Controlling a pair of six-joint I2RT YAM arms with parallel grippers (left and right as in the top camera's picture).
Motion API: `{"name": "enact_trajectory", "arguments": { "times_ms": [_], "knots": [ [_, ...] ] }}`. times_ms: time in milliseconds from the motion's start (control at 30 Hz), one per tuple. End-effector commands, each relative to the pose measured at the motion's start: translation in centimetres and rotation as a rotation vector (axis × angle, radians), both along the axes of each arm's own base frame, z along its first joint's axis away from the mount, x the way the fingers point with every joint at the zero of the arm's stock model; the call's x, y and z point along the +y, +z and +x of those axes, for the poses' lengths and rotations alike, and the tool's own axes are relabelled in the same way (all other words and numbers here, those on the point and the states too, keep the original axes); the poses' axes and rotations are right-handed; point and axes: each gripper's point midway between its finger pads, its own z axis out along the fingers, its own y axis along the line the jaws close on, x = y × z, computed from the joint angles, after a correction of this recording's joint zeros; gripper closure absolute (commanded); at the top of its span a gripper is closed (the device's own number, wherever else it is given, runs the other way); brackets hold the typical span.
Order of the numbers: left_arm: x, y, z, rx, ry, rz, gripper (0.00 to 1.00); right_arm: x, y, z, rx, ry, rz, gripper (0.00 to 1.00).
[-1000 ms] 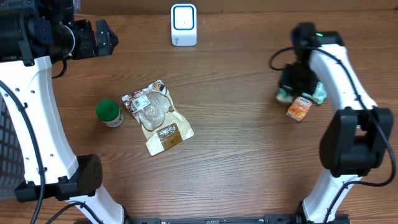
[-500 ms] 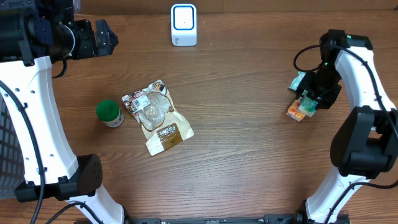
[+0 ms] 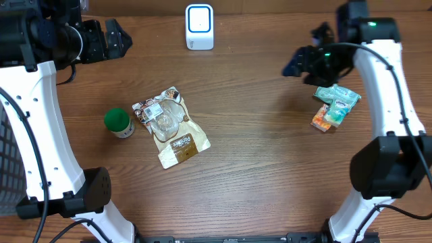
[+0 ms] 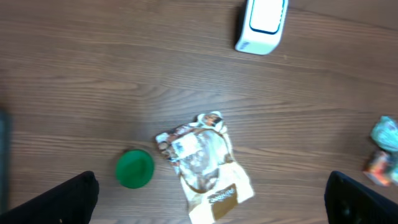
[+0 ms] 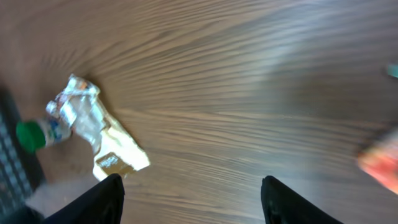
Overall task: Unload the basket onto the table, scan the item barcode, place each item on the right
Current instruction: 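Reach both grippers toward the clear bread bag in the center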
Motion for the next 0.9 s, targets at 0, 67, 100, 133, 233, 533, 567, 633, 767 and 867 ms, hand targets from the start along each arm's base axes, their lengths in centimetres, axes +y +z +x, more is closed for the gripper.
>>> {"name": "enact_trajectory", "arguments": {
  "times_ms": [0, 67, 100, 133, 233, 533, 567, 633, 767, 867],
  "knots": [
    [-1.7, -1.2, 0.2, 0.046, -0.014, -0.073, 0.00, 4.1, 0.7, -0.4, -0.042, 0.116, 0.042, 0.31],
    [-2.1, -2.3, 0.1, 0.085, -0.028, -0.070, 0.13, 5.8, 0.5, -0.5, -0.051, 0.152, 0.045, 0.30],
    [-2.4, -2.8, 0.0, 0.104, -0.041, -0.067, 0.49, 6.6, 0.4, -0.5, -0.054, 0.167, 0.047, 0.31],
    [-2.5, -3.6, -0.1, 0.130, -0.042, -0.064, 0.96, 7.3, 0.2, -0.6, -0.054, 0.183, 0.047, 0.32],
    [-3.0, -5.8, -0.4, 0.220, 0.014, -0.097, 0.96, 8.8, -0.7, -0.9, -0.030, 0.203, 0.049, 0.36],
    [-4.8, -14.7, -3.2, 0.523, 0.171, 0.044, 0.96, 11.7, -2.7, -0.6, 0.016, 0.195, 0.067, 0.45],
    [-5.1, -15.5, -3.6, 0.546, 0.181, 0.066, 0.95, 12.0, -2.9, -0.6, 0.019, 0.200, 0.072, 0.45],
    [-5.6, -17.2, -4.5, 0.591, 0.204, 0.106, 0.95, 12.5, -3.1, -0.7, 0.020, 0.209, 0.078, 0.46],
    [-6.6, -20.2, -5.8, 0.648, 0.233, 0.139, 0.95, 13.6, -3.5, -0.9, 0.017, 0.235, 0.077, 0.46],
    [-6.8, -22.2, -6.6, 0.648, 0.261, 0.133, 0.95, 14.5, -4.0, -0.8, 0.012, 0.253, 0.079, 0.46]
  ]
}}
